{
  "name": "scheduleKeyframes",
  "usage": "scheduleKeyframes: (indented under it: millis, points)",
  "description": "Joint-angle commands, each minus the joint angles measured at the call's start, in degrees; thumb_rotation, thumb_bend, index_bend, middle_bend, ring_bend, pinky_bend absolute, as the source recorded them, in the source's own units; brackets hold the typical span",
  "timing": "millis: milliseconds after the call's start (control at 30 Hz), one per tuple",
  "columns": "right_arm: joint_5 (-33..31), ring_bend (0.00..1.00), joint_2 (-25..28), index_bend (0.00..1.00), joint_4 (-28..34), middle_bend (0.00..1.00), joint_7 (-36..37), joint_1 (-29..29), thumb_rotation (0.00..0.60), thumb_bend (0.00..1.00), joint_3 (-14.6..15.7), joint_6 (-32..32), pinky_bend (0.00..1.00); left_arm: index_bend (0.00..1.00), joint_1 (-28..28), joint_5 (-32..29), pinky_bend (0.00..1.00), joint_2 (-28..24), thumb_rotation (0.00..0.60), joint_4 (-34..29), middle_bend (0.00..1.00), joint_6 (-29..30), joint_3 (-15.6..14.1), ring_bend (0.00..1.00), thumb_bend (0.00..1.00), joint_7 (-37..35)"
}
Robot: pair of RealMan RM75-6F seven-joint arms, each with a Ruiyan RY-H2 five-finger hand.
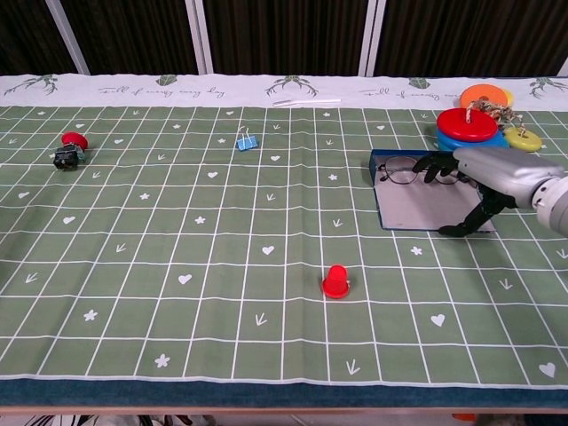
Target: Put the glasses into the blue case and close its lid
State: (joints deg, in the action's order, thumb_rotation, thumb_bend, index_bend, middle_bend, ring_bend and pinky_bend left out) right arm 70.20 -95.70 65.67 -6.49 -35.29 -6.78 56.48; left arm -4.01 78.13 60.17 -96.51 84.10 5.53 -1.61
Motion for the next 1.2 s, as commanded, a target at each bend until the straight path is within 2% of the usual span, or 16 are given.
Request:
scheduleKeyframes:
  millis: [33,800,900,1067,1200]
  points:
    - [0.1,0.21,0.2,0.2,0.1,0.24,0.0,0.1,0.6,0.31,0.0,-0.2,0.21,0.1,0.0,0.0,0.0,0.0,0.6,0.0,0.0,0.0,0.0,0.0,0.23,0.1]
    - [-0.1,0.19,2.0,0.2,1.1,0.23,-2.0,-0.2,0.6,0.31,-0.1,-3.6,0.21,0.1,0.0,-0.1,0.0,0.1,0.6,0.0,0.0,-0.1,0.0,0.0,0.23,0.4]
    - [0.1,0.19,2.2,0.21,1.2,0.23,-2.1,-0.2,0.6,0.34,-0.2,-3.6,0.21,0.1,0.0,0.0,0.0,0.1,0.6,0.0,0.0,-0.1,0.0,0.0,0.23,0.4]
    - [0.5,0.19,2.3,0.28,1.3,0.25,-1.5,-0.2,0.6,0.48,-0.2,-3.7,0.21,0.1,0.0,-0.1,0.0,0.1,0.6,0.0,0.0,-0.2,0.0,0.0,0.23,0.4]
    - [0.4,0.2,2.6,0.31,1.4,0.25,-0.7,-0.4,0.6,0.52,-0.4,-4.5,0.21,0.1,0.0,0.0,0.0,0.0,0.6,-0.1,0.0,-0.1,-0.1,0.0,0.23,0.4]
